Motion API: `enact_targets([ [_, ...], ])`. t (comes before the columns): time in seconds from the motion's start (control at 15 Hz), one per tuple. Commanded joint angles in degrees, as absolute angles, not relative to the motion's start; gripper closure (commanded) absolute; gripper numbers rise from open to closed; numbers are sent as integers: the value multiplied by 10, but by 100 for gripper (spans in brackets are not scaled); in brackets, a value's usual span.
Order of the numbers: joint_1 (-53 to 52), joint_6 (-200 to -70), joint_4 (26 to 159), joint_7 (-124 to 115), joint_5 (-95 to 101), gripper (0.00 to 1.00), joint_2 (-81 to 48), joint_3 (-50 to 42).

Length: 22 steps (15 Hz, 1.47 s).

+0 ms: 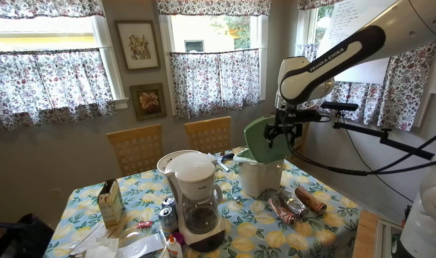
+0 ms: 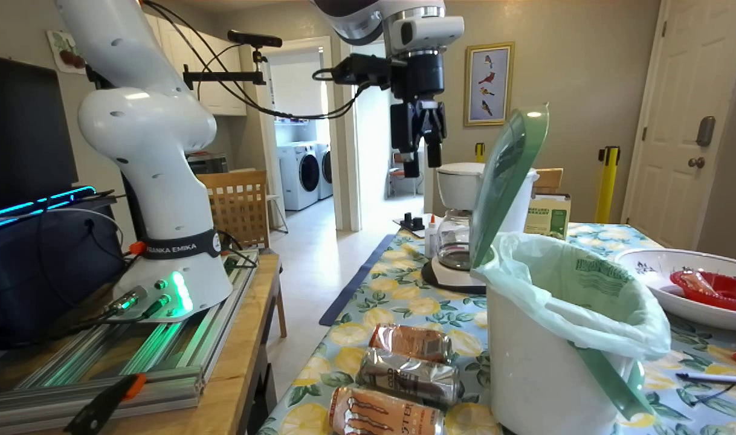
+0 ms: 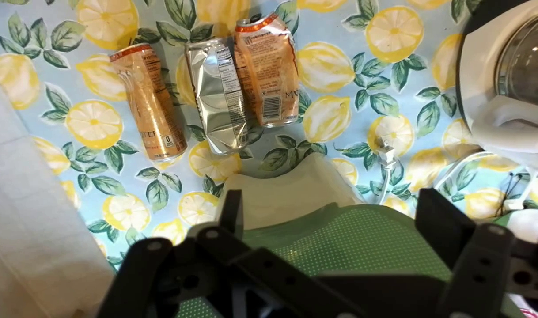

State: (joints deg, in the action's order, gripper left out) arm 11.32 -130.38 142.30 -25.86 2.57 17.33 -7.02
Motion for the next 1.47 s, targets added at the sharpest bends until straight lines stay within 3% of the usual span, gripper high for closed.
enact_targets([
  [0.0, 111, -1315, 1423, -242, -17, 0, 145, -74],
  [1.0, 73, -1370, 1406, -256, 70, 0, -5, -40],
  [1.4, 68, -1373, 1418, -237, 70, 0, 0, -48],
])
